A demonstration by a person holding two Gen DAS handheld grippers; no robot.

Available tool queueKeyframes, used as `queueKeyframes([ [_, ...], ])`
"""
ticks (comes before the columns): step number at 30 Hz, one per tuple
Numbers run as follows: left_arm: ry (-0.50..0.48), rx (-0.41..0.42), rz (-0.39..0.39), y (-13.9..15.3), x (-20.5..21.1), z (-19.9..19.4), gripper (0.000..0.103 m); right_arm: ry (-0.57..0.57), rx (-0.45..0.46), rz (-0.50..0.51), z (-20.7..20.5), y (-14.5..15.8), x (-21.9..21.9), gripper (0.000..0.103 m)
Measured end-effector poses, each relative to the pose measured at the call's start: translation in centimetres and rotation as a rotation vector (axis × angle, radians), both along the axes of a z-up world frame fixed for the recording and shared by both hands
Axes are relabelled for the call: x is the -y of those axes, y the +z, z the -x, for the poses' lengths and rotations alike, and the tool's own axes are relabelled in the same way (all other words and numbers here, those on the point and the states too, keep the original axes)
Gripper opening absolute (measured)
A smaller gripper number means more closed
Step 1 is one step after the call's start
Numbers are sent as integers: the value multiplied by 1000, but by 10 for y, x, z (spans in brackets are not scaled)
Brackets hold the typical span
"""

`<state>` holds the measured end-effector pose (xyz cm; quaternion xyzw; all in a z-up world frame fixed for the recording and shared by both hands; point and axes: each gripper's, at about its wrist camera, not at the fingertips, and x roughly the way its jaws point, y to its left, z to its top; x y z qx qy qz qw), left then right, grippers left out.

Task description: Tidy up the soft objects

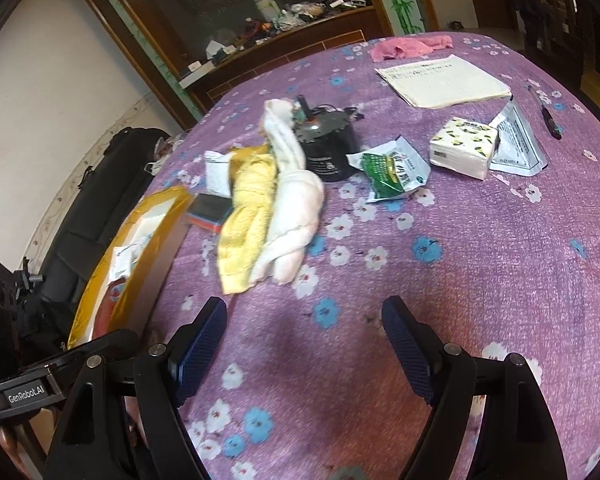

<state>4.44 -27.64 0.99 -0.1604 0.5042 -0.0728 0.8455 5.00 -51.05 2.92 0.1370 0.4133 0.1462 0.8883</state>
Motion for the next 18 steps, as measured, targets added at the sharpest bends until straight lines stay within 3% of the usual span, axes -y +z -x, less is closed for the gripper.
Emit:
queueKeyframes([
  [9,-6,-2,8,-6,-1,-16,67,-34,-41,-14,-30,-17,5,80],
  [18,-1,3,46,-6,-5,-25,67,-28,-21,-32,-27,-18,7,80],
])
